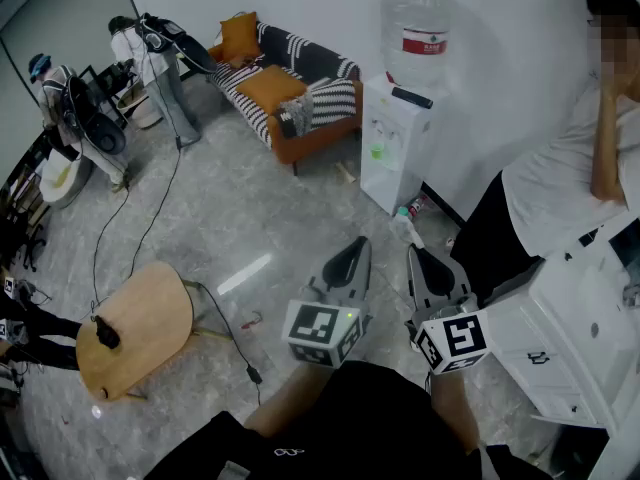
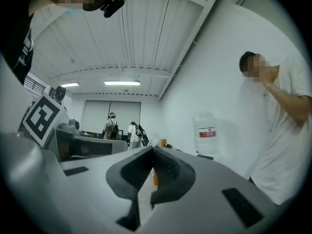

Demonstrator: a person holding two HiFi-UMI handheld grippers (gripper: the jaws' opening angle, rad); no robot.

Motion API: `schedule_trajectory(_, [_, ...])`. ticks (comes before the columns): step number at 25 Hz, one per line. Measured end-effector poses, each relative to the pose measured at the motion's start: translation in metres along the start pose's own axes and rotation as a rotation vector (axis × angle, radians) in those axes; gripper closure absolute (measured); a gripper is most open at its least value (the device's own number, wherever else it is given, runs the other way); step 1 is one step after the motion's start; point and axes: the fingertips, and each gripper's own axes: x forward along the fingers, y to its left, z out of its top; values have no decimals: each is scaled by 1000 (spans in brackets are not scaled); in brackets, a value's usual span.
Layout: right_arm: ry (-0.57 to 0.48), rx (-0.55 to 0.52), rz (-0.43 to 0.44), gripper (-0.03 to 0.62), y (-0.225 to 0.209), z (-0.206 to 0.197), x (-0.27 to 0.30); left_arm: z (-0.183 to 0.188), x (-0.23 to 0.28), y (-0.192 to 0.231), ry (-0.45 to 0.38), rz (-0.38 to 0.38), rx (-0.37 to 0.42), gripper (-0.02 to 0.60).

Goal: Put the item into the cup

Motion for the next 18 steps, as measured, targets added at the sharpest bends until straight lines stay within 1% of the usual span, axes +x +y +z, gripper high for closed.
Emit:
schedule_trajectory(10, [-10,36,26,585,-11,-8,8,-7,13,-2,21,6,18,569])
schedule_trajectory(14, [-17,53,34,585,-14,-11,12,-9,17,-2,38,-4,26,568])
schedule_trajectory(18, [-37,55,48,585,-14,-10,14,-8,18,0,35,-3,29,569])
